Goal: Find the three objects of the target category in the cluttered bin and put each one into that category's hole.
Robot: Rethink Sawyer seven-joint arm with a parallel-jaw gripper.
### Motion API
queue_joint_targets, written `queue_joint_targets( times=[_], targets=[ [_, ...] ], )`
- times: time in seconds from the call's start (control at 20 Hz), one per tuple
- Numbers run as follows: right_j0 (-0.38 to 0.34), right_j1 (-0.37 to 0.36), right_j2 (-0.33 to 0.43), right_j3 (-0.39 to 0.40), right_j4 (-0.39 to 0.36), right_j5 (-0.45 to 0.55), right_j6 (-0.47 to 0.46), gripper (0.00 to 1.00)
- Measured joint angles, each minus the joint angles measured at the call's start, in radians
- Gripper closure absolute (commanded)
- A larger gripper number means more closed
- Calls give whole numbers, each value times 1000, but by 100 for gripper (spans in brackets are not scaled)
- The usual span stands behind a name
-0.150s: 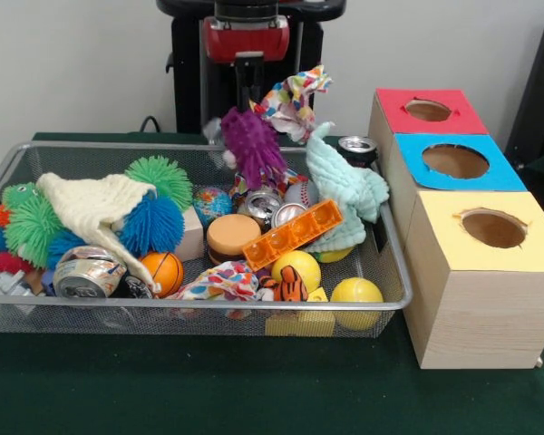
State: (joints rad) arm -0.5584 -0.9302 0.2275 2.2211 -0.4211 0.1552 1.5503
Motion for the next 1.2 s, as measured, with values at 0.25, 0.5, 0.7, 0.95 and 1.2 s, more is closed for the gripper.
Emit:
queue_joint_targets(
  times=[0.25, 0.5, 0.7, 0.95, 1.2],
  targets=[
    [47, -24, 0, 11, 45, 0, 0, 100],
    [86, -37, 0, 27, 78, 0, 0, 100],
    [124, -45, 0, 45, 103, 0, 0, 100],
    [139, -55, 0, 49, 120, 0, 0, 100],
    [137, -57, -1, 49, 121, 0, 0, 100]
  ],
)
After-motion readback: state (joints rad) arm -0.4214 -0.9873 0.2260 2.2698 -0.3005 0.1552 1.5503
